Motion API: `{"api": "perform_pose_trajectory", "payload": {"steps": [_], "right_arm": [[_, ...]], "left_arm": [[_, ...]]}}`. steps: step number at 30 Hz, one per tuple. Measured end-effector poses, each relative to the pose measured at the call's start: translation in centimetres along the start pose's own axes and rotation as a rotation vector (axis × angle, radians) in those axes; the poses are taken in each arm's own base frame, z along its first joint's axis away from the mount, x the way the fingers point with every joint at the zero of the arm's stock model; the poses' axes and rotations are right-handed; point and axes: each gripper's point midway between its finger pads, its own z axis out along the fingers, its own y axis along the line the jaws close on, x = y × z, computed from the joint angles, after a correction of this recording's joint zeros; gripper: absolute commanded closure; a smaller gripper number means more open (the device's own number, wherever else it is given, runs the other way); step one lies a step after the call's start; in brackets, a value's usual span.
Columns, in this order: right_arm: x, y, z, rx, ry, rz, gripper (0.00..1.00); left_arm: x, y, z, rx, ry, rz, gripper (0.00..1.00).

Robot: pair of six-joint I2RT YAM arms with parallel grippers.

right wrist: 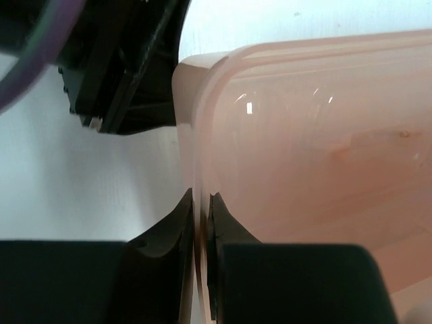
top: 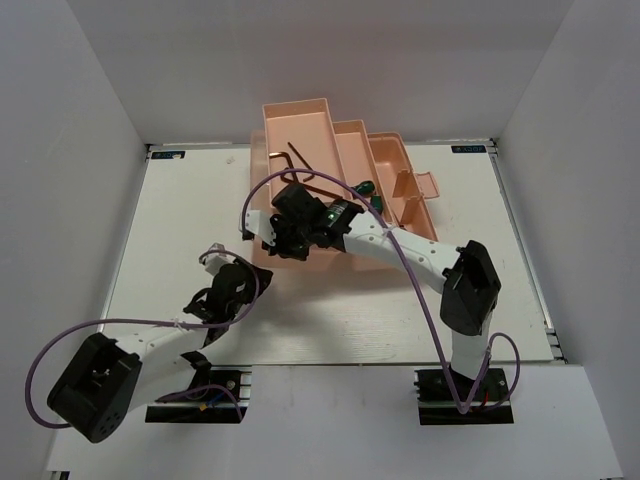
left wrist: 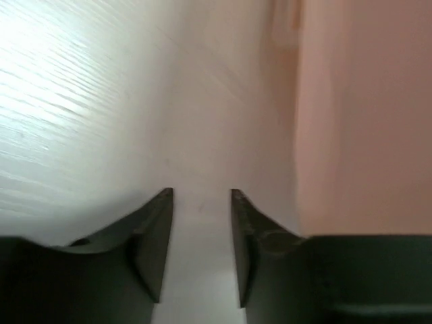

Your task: Sort the tools into containers

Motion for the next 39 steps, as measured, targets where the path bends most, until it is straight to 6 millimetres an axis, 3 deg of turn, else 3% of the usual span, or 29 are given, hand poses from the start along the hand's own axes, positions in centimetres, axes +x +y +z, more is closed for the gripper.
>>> {"api": "perform_pose_trajectory", "payload": {"steps": [2,6,11,15,18,24,31,32,33,35,39], "right_arm": [[0.5,0.1,0.0,-0.002,0.003,0.01,1.0],[1.5,0.2,0.2,-0.005,0.018,0.028,1.0],[2.0,0.2,0.6,0.0,0.018,0.05,1.0],[2.1,0.2,0.6,-0.001,0.019,0.06,1.0],[2.0,0.4,0.6,-0.009,0.016,0.062,1.0],[1.8,0.5,0.4,-0.023,0.001,0.071,1.0],[1.4,0.9,-0.2,-0.041,-0.017,0.075,1.0],[1.3,0.9,-0.2,-0.043,-0.018,0.076,0.97],[1.3,0.9,-0.3,-0.042,-0.019,0.076,0.85],[1.2,1.0,-0.5,-0.042,-0.022,0.081,0.79],[1.1,1.4,-1.0,-0.048,-0.024,0.096,0.51]], "left_arm": [[-0.7,0.5,0.4,-0.013,-0.041,-0.009,0.32],[-2.4,1.1,0.8,-0.011,-0.138,-0.061,0.2],[-3.2,1.3,1.4,0.02,-0.18,-0.111,0.2],[-3.4,0.7,2.3,0.066,-0.181,-0.148,0.4],[-3.4,0.0,2.7,0.118,-0.174,-0.176,0.45],[-3.1,-0.7,3.8,0.199,-0.13,-0.201,0.45],[-1.3,-0.2,4.8,0.249,-0.032,-0.228,0.29],[-1.2,-0.4,5.0,0.266,-0.021,-0.238,0.27],[-1.2,-0.7,5.0,0.286,-0.012,-0.249,0.27],[-1.2,-1.2,5.0,0.312,0.004,-0.258,0.24],[-1.1,-1.6,4.7,0.341,0.032,-0.257,0.19]]}}
